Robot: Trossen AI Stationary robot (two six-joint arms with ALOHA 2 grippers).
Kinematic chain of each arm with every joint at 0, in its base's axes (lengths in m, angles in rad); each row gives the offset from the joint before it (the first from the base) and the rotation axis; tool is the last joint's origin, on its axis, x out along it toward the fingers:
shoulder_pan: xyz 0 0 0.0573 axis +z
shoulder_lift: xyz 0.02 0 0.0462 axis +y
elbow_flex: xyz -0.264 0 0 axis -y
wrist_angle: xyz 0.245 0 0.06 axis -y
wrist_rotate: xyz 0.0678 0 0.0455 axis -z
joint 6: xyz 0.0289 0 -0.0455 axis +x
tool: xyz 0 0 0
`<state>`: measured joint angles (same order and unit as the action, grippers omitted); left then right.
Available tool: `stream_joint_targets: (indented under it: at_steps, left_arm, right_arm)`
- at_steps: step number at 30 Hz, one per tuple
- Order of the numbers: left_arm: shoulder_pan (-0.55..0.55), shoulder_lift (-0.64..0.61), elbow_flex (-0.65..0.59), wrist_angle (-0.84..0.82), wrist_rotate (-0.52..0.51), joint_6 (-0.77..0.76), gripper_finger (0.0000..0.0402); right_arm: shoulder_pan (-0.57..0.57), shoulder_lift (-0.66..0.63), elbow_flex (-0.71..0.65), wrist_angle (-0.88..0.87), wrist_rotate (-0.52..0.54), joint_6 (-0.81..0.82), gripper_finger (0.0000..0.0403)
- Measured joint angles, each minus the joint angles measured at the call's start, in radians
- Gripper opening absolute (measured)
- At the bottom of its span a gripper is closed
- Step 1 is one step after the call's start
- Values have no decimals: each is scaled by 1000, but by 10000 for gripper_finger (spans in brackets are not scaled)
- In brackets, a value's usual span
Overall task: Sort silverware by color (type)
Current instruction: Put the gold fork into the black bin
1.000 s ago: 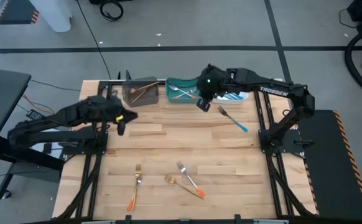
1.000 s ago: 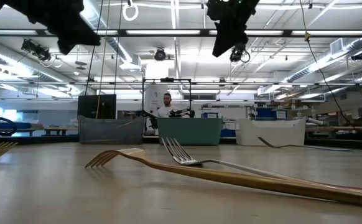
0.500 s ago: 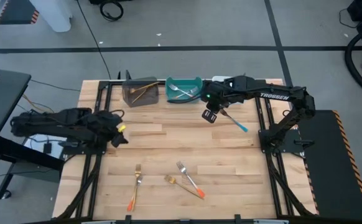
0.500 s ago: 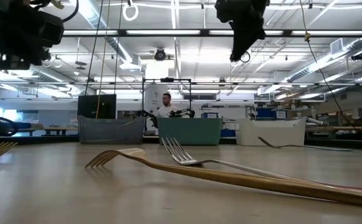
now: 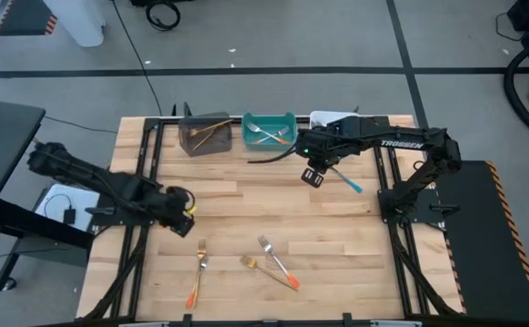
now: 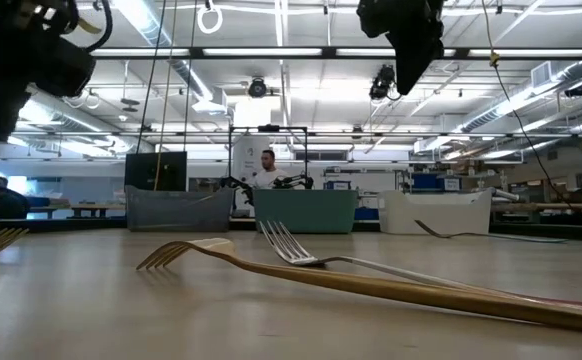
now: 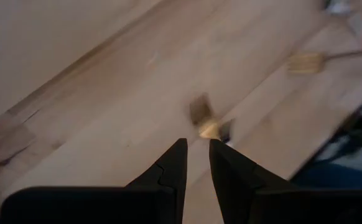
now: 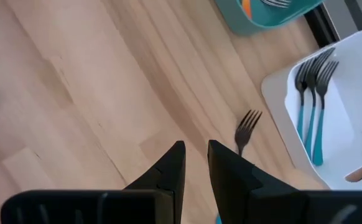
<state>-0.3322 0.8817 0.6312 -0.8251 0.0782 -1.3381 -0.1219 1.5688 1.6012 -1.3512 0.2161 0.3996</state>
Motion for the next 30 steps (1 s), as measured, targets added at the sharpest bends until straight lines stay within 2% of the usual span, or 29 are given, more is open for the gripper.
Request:
stream_joint_targets:
  at_steps: [4,7,13,20,24,30]
  left_arm:
    - [-41,76,0,19,-1,10,76]
    - [-54,127,0,74,0,-46,76]
    - [-85,219,0,283,98,-104,98]
    - [-152,307,0,328,104,-352,122]
    - [-223,356,0,328,50,-505,123]
    - [-272,412,0,353,31,-590,123]
  right_arm:
    - [12,0,0,0,0,-13,77]
    - [19,0,0,-1,-4,-1,77]
    - [32,0,0,-1,-10,2,77]
    - [52,0,0,-1,-10,2,77]
    - [63,0,0,-1,-7,2,77]
    - [71,0,0,4,0,2,77]
